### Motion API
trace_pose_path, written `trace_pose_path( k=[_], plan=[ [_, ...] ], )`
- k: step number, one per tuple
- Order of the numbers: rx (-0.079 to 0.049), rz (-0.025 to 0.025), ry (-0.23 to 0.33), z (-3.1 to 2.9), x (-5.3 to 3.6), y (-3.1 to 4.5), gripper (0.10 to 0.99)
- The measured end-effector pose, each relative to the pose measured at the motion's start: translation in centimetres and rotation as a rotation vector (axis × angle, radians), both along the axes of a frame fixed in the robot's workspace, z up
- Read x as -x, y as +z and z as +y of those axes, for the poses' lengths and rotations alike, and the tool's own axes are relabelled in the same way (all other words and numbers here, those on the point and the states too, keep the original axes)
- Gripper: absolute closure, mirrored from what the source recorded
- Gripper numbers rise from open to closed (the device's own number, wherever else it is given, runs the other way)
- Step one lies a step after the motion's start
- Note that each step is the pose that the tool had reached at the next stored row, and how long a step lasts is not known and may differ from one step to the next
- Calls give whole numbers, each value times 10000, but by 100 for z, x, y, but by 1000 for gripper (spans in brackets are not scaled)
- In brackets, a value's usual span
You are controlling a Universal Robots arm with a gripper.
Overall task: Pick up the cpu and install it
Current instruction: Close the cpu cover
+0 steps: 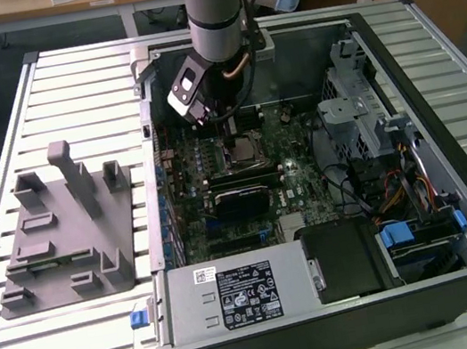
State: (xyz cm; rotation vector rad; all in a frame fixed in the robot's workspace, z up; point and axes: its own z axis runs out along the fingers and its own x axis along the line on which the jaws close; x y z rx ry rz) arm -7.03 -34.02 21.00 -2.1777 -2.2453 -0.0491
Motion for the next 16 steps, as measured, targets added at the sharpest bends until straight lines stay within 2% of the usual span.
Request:
trace_pose_path(
  k=[11, 16],
  plan=[
    [3, 8, -2, 0, 5, -104, 980],
    [8, 12, -1, -1, 5, -121, 980]
  ],
)
